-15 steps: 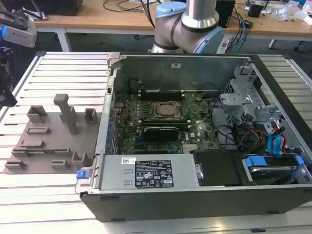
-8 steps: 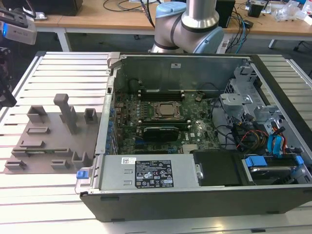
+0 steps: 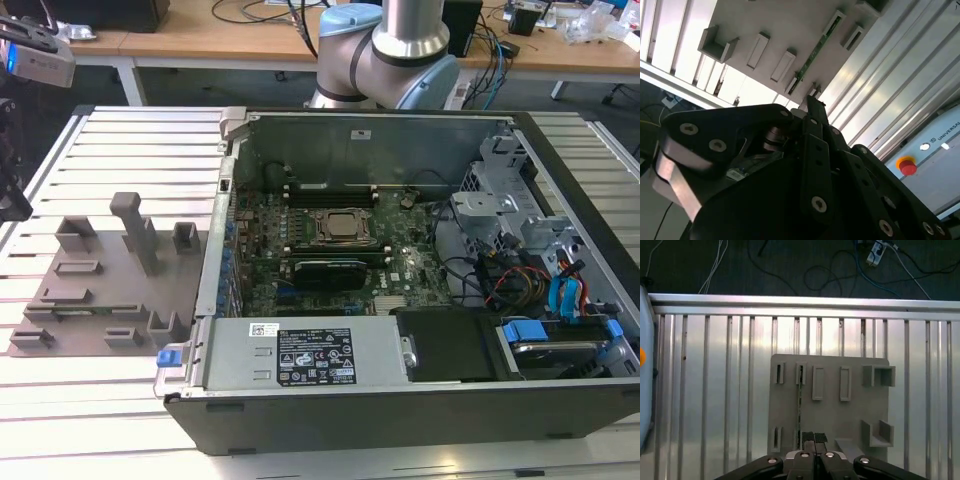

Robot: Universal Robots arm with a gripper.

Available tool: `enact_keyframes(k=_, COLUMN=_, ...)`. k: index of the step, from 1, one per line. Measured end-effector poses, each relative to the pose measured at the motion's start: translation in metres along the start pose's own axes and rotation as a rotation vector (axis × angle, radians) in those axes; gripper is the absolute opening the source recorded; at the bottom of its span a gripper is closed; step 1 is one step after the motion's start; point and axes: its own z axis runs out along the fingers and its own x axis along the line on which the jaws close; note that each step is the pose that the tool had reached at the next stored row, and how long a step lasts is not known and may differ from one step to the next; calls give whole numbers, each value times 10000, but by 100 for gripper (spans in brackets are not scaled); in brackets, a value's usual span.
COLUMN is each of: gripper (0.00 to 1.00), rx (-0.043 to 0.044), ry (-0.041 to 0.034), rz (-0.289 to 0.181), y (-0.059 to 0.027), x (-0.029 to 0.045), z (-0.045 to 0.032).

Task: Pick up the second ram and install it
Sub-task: 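Pick up the second ram and move it above second insertion slot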

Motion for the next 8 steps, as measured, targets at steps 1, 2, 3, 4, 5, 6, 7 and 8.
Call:
enact_keyframes(k=1, gripper=10, rx=0, ry=0, rz=-3, y=0, x=0, z=0)
enact_keyframes(k=2, gripper=10, rx=1, ry=0, rz=-5, y=0, x=-1, z=0)
enact_keyframes(k=3, gripper=16, rx=0, ry=0, rz=-9, y=0, x=-1, z=0)
enact_keyframes(k=4, gripper=30, rx=1, ry=0, rz=-13, y=0, x=-1, z=1)
enact_keyframes(k=5, gripper=30, rx=1, ry=0, rz=-15, y=0, x=-1, z=0)
enact_keyframes(k=6, gripper=30, rx=0, ry=1, rz=-19, y=0, x=-1, z=0)
enact_keyframes(k=7, gripper=30, rx=0, ry=2, rz=-20, y=0, x=-2, z=1)
enact_keyframes(k=8, gripper=30, rx=1, ry=4, rz=-19, y=-1, x=-2, z=4)
